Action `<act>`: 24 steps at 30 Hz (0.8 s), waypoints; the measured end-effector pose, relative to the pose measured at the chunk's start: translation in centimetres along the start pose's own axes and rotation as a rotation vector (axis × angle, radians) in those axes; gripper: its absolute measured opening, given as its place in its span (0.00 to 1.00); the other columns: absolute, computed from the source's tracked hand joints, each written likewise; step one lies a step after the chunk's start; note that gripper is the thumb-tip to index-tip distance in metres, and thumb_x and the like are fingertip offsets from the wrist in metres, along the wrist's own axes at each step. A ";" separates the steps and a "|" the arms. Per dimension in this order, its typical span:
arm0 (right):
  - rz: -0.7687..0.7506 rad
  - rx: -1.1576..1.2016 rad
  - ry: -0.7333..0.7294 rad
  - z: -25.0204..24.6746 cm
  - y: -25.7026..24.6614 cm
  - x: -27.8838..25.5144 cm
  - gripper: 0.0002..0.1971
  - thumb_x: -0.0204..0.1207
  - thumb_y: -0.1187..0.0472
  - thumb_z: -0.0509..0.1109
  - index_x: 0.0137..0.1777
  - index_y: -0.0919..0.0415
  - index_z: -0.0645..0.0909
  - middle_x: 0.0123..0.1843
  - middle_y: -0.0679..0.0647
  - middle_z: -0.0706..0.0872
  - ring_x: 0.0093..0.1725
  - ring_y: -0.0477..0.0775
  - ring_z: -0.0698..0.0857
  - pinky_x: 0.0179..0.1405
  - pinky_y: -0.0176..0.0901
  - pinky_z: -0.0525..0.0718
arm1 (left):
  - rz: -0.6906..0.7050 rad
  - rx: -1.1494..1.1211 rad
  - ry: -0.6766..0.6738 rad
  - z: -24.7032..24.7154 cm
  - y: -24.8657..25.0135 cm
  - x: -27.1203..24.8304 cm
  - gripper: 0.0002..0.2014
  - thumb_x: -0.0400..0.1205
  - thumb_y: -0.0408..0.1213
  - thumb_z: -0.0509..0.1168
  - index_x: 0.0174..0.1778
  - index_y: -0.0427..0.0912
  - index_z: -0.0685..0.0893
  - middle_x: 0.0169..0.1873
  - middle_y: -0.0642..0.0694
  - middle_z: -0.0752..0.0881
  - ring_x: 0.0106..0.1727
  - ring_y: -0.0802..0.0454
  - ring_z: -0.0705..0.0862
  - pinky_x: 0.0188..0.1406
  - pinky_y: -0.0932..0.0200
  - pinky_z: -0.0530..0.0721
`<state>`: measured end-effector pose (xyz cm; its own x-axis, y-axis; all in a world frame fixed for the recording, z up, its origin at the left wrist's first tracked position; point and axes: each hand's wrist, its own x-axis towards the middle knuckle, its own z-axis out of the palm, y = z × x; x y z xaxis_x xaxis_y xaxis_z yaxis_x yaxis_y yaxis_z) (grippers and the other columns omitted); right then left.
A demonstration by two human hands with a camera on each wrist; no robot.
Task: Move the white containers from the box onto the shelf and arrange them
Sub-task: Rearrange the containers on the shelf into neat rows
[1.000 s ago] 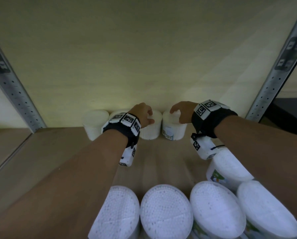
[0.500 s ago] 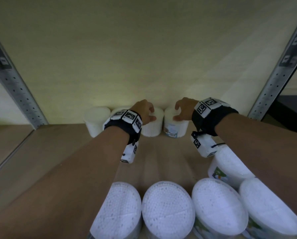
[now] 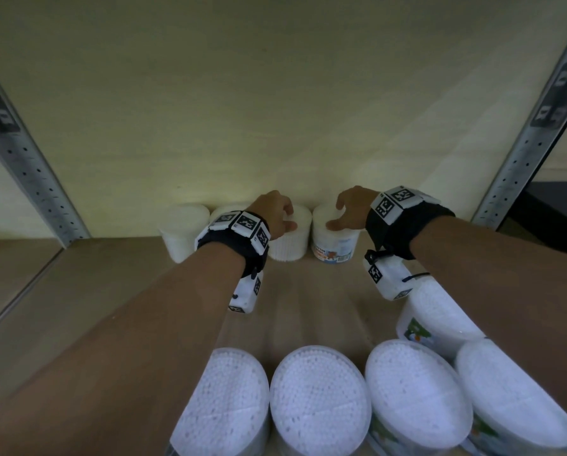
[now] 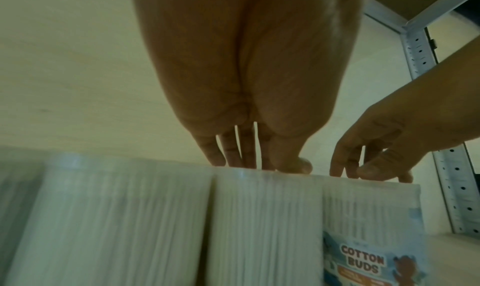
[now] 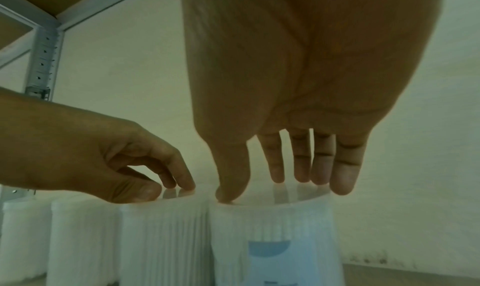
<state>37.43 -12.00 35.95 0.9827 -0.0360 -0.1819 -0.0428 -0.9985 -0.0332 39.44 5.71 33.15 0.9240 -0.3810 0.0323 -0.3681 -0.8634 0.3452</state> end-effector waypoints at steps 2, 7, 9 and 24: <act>0.011 0.018 0.002 0.2 -0.3 -0.1 0.31 0.77 0.40 0.66 0.68 0.67 0.78 0.68 0.62 0.81 0.65 0.63 0.82 0.66 0.54 0.81 | 0.001 0.003 -0.004 0.0 0.0 0.0 0.20 0.81 0.43 0.68 0.67 0.37 0.79 0.69 0.39 0.74 0.69 0.41 0.75 0.68 0.50 0.75; 0.011 0.017 0.037 0.2 -0.2 -0.2 0.30 0.72 0.39 0.70 0.65 0.62 0.81 0.64 0.59 0.84 0.60 0.63 0.85 0.63 0.57 0.83 | 0.002 0.004 0.003 0.0 0.0 0.0 0.21 0.80 0.42 0.68 0.67 0.37 0.79 0.69 0.38 0.75 0.68 0.40 0.77 0.67 0.50 0.76; -0.001 0.014 0.018 0.0 -0.2 -0.4 0.27 0.75 0.45 0.70 0.68 0.63 0.79 0.67 0.60 0.82 0.63 0.62 0.83 0.65 0.52 0.82 | 0.005 0.003 0.003 0.0 0.0 0.0 0.21 0.80 0.42 0.68 0.67 0.37 0.79 0.69 0.38 0.75 0.68 0.40 0.77 0.67 0.50 0.76; -0.072 0.006 -0.042 -0.2 0.0 -0.4 0.32 0.77 0.48 0.70 0.77 0.64 0.69 0.75 0.59 0.75 0.71 0.60 0.77 0.67 0.47 0.76 | 0.001 -0.002 0.005 0.1 0.1 -0.1 0.20 0.81 0.42 0.67 0.67 0.38 0.79 0.69 0.39 0.74 0.70 0.41 0.75 0.68 0.50 0.75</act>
<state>37.09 -11.96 36.23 0.9748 0.0375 -0.2199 0.0264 -0.9982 -0.0530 39.34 5.64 33.04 0.9240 -0.3805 0.0370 -0.3690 -0.8623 0.3469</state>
